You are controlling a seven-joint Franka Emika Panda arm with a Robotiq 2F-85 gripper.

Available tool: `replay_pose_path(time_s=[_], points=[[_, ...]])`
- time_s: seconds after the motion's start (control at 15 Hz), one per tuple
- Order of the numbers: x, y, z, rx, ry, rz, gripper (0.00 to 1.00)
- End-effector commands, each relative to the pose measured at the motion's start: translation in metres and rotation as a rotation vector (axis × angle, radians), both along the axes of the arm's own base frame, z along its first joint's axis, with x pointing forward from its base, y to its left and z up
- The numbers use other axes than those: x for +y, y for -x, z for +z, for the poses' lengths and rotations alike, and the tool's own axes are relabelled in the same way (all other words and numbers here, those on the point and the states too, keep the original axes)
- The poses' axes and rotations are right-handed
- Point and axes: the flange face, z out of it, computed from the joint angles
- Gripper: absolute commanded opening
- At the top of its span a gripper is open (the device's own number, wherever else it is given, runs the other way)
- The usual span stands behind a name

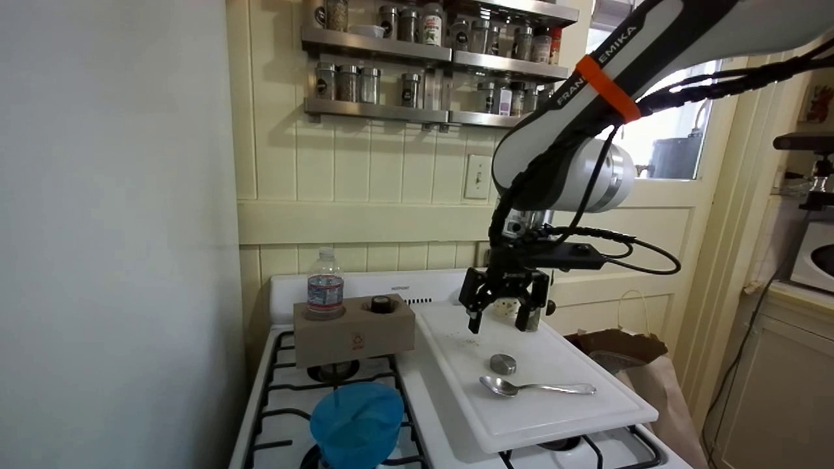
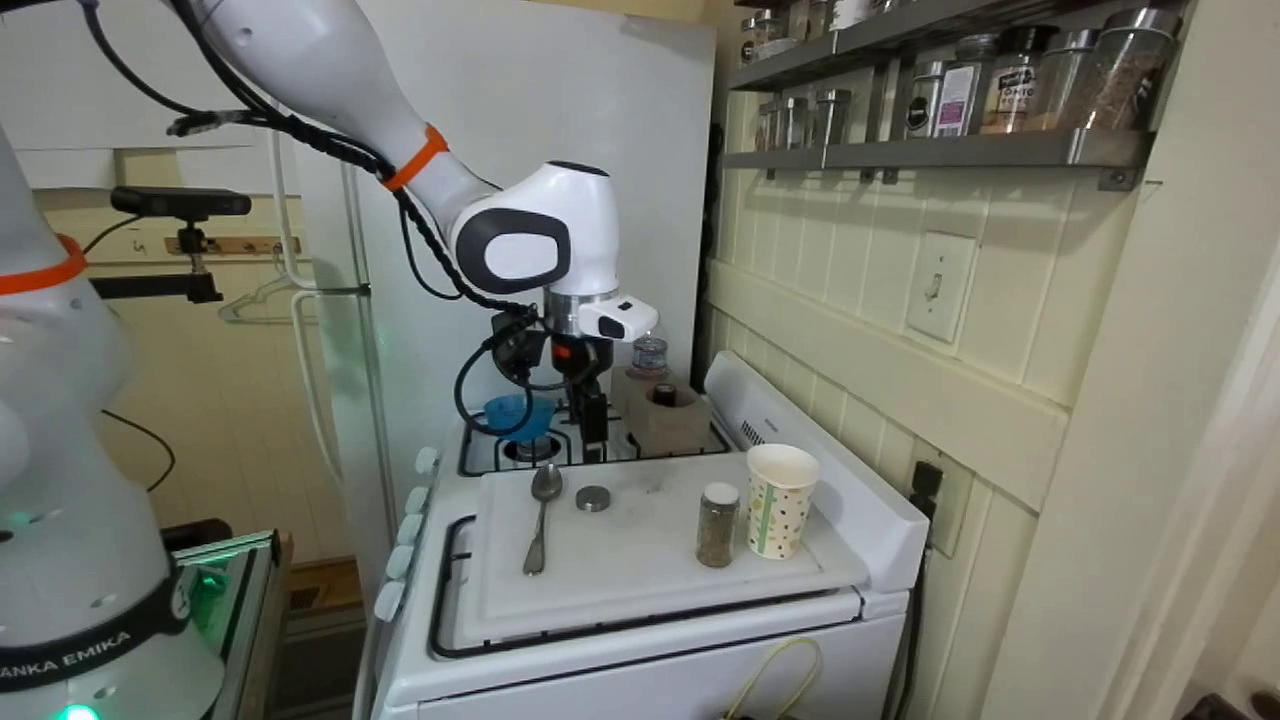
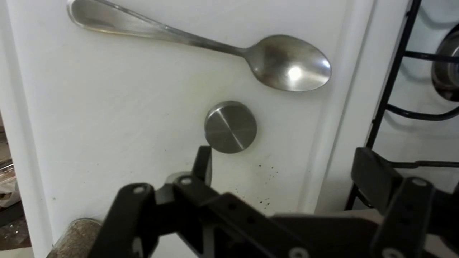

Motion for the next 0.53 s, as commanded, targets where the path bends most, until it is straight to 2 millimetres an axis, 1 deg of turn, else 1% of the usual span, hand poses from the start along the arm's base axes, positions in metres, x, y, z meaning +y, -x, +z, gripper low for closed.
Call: replay_pose_path(time_s=[0.0,0.2,0.47], points=[[-0.006,-0.009,-0.013,-0.025,0.042,-0.013,1.0],[-0.016,-0.008,-0.026,-0.023,0.09,-0.03,1.0],[-0.017,-0.007,-0.042,0.014,0.109,-0.043,1.0]])
